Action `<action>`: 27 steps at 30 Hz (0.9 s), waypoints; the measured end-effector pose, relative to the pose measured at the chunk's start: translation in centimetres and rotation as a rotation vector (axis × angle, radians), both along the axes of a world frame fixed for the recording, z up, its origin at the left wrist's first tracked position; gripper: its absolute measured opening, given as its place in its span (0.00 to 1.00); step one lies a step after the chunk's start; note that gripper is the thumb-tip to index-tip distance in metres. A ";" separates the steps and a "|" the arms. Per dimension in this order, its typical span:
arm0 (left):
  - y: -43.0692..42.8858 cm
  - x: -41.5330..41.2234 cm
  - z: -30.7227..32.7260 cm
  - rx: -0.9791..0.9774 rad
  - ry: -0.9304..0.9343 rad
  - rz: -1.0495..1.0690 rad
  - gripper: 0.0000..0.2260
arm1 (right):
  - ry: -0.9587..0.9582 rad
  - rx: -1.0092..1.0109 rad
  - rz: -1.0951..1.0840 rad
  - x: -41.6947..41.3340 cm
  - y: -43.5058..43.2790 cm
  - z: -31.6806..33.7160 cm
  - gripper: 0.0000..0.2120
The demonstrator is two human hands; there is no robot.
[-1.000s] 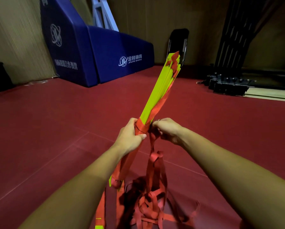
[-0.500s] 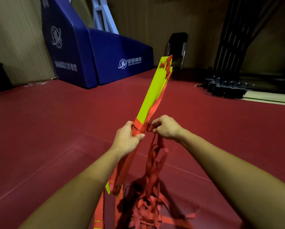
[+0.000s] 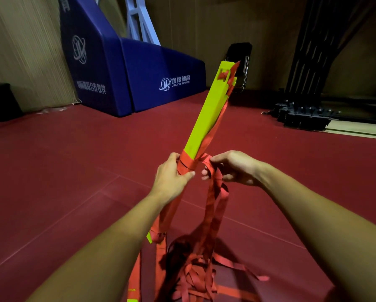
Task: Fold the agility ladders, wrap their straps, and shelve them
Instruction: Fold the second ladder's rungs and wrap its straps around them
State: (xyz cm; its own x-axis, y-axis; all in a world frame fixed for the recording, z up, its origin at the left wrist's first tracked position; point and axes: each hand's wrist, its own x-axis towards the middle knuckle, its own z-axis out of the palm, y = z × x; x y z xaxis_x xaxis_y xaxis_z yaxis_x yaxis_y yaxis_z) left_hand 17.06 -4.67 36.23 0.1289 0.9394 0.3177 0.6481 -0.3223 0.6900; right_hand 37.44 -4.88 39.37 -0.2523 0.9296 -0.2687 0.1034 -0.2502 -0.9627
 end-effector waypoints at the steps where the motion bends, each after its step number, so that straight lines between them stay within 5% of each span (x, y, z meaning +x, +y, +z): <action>1: 0.0 -0.1 -0.1 -0.001 0.002 0.002 0.20 | -0.066 0.017 0.023 0.1 0.1 -0.1 0.13; 10: 0.6 -0.4 -0.9 0.029 0.065 0.004 0.21 | 0.026 -0.019 0.065 -0.5 0.5 0.4 0.20; 15: 1.0 -0.7 -1.3 0.054 0.073 0.039 0.22 | -0.060 0.013 -0.095 -0.7 1.2 0.4 0.17; 20: 1.3 -0.7 -1.4 0.073 0.060 0.073 0.22 | -0.343 0.147 -0.124 -0.8 1.4 -0.5 0.09; 27: 1.5 -0.7 -1.4 0.083 0.026 0.050 0.24 | -0.169 0.210 -0.104 -1.9 0.7 0.2 0.18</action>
